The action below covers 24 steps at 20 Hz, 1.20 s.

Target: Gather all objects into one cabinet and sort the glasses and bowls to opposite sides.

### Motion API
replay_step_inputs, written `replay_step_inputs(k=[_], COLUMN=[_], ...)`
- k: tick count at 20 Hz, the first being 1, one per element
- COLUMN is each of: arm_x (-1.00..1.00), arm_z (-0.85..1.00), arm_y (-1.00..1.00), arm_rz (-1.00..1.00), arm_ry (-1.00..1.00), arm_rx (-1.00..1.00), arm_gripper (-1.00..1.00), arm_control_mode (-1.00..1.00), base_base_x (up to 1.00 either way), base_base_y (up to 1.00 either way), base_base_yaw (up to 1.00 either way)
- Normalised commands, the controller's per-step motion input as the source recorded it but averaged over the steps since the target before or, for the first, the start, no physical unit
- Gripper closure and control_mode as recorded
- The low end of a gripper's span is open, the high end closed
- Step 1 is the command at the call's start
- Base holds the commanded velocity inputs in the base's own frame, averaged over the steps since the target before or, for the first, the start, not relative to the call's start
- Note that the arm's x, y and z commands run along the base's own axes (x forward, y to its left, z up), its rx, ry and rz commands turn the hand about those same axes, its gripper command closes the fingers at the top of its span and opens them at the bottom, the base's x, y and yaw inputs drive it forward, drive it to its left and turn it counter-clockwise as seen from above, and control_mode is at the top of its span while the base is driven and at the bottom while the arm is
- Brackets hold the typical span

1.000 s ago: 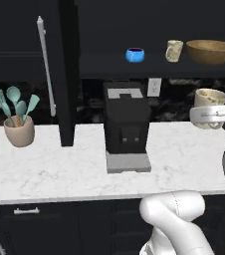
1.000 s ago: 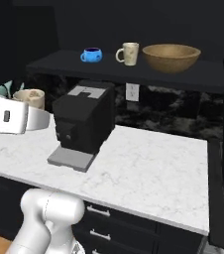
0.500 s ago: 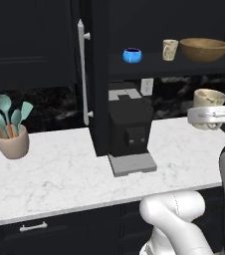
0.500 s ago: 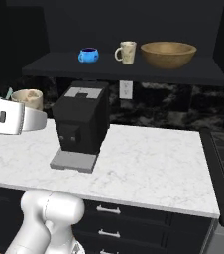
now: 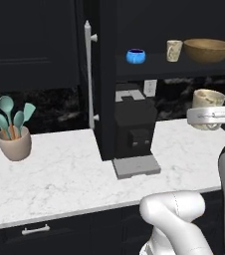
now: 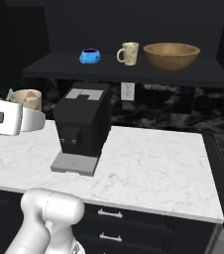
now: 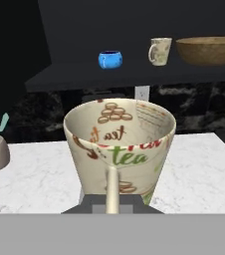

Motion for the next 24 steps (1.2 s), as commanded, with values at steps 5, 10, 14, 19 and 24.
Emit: replay_step_inputs(k=[5, 10, 14, 19, 24], arm_x=[0.0, 0.28, 0.36, 0.88, 0.87], arm_z=[0.0, 0.1, 0.32, 0.2, 0.06], arm_y=[0.0, 0.03, 0.04, 0.03, 0.12], arm_rz=[0.0, 0.0, 0.0, 0.04, 0.08], arm_ry=[0.0, -0.07, -0.09, -0.03, -0.01], arm_rx=[0.0, 0.0, 0.0, 0.03, 0.02], arm_gripper=[1.0, 1.0, 1.0, 1.0, 1.0], arm_control_mode=[1.0, -1.0, -1.0, -1.0, -1.0], base_base_x=[0.42, 0.0, 0.0, 0.0, 0.0], base_base_y=[0.02, 0.0, 0.0, 0.0, 0.0], base_base_yaw=[0.04, 0.0, 0.0, 0.0, 0.0])
